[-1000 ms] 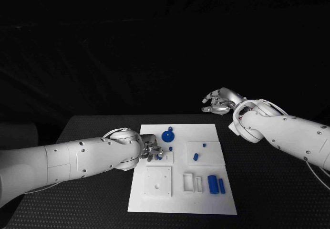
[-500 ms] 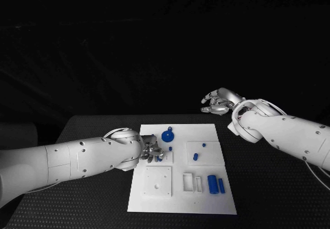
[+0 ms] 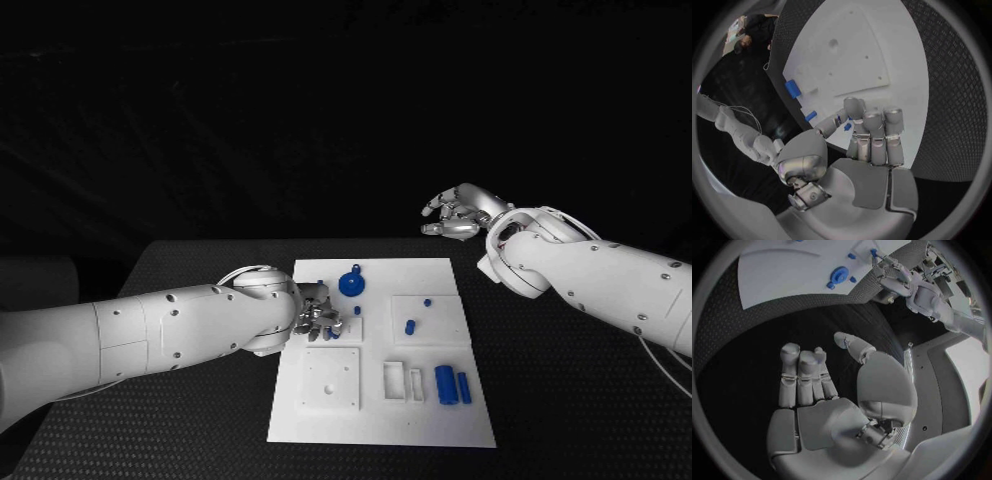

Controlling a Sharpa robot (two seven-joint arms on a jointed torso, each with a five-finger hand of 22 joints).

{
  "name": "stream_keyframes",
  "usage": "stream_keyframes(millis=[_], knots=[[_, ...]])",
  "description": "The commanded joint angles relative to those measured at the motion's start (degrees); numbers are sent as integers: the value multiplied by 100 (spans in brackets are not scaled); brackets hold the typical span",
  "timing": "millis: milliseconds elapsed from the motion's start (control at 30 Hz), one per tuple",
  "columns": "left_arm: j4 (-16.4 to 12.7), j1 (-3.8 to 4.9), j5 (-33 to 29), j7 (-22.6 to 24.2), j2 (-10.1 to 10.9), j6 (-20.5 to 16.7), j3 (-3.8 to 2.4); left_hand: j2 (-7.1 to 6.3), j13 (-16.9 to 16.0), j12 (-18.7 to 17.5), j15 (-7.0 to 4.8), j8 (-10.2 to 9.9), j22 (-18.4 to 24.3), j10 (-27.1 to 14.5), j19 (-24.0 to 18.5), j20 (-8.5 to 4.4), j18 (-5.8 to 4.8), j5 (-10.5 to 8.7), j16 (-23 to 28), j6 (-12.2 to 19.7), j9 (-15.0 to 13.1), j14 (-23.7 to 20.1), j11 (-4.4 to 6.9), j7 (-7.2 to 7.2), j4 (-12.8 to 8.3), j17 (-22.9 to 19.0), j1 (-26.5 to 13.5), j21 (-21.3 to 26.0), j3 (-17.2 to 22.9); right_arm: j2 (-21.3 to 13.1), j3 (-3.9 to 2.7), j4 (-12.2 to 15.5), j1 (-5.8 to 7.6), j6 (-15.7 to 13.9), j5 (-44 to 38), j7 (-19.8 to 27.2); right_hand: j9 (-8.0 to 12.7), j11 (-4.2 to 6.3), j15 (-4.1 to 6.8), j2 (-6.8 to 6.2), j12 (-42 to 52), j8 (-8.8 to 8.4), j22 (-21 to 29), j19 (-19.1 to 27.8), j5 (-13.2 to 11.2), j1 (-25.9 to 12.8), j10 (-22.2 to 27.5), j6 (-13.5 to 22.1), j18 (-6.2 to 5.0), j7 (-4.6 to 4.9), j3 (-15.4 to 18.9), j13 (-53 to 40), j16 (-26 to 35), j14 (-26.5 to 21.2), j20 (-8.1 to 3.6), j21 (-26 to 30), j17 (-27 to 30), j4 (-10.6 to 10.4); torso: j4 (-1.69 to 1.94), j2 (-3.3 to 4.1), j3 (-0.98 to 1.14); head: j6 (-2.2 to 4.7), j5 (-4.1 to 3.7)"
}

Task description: Assemble the parts on the task board

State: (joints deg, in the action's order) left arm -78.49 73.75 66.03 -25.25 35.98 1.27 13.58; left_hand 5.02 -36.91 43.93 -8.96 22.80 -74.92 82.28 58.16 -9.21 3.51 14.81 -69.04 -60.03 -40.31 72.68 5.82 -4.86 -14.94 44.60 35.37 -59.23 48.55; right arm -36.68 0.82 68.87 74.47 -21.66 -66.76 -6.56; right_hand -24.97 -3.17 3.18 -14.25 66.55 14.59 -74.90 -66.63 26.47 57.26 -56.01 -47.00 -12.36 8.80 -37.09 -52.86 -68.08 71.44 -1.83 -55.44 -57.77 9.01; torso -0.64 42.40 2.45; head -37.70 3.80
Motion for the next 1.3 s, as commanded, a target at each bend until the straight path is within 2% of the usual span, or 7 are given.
stream_keyframes(millis=[33,200,533,633,967,1100,1300], knots=[[-20,-33,4,3,-14,177,24,19,-8,40,-3,32,-111,-42,24,-454,41,36,-34,-1014,-12,-10,63,516,-17,-8,67,-35,18,7,-3,-7,-11,63,-18,12,9,5,5,53,32,39,-103,-6,33,15,41,49,-264,85,-17,5,16,-32,-32,31,6,17,1,0,-1,-9,6],[-49,-33,-103,120,39,-293,23,39,-9,52,-2,32,-110,-45,26,-451,40,45,-46,-1016,-15,-11,64,517,0,-12,60,-40,12,3,-3,-8,-17,59,-17,12,9,6,5,55,34,39,-104,-5,36,15,41,48,-264,85,-18,6,16,-32,-32,31,6,17,-2,-4,-5,-8,13],[-312,-34,-617,394,287,-1314,21,71,-10,70,-10,32,-106,-56,30,-451,43,18,-66,-1020,-22,-10,74,524,41,-25,27,-48,11,-28,-3,-3,-29,60,-13,14,9,6,6,55,37,41,-104,-3,38,11,42,47,-264,84,-16,10,17,-35,-32,32,7,18,3,-2,-11,16,3],[-339,-34,-634,410,326,-1495,21,78,-10,78,-20,33,-104,-61,37,-455,47,0,-72,-1024,-25,-6,79,528,56,-33,15,-53,17,-35,-3,-5,-32,59,-13,13,9,6,6,55,38,41,-104,-3,39,10,42,47,-264,84,-15,10,17,-35,-31,32,7,18,7,-1,-12,6,-11],[-296,-36,-669,281,306,-1542,23,89,-4,97,-43,27,-101,-75,47,-462,57,-83,-82,-1018,-32,-5,81,530,103,-61,-19,-62,38,-24,-3,-24,-58,68,-12,14,10,7,6,56,40,41,-104,-2,41,9,43,47,-264,84,-15,13,18,-36,-31,34,7,19,16,0,-2,-23,6],[-255,-82,-686,208,287,-1600,24,86,-2,100,-45,24,-101,-78,45,-462,58,-103,-84,-1015,-34,-7,81,529,112,-68,-26,-64,43,-26,-3,-25,-58,65,-11,13,10,7,6,56,41,41,-104,-2,41,8,44,47,-264,84,-14,14,18,-37,-31,34,7,19,10,-2,5,-33,25],[-191,-148,-685,157,261,-1623,24,73,0,111,-48,24,-102,-75,46,-464,60,-145,-93,-1017,-38,-4,82,531,128,-78,-35,-68,51,-36,-3,-17,-58,70,-11,9,10,7,7,55,42,41,-104,-1,42,7,44,47,-264,84,-14,16,18,-38,-31,34,7,20,3,-7,4,-43,37]])
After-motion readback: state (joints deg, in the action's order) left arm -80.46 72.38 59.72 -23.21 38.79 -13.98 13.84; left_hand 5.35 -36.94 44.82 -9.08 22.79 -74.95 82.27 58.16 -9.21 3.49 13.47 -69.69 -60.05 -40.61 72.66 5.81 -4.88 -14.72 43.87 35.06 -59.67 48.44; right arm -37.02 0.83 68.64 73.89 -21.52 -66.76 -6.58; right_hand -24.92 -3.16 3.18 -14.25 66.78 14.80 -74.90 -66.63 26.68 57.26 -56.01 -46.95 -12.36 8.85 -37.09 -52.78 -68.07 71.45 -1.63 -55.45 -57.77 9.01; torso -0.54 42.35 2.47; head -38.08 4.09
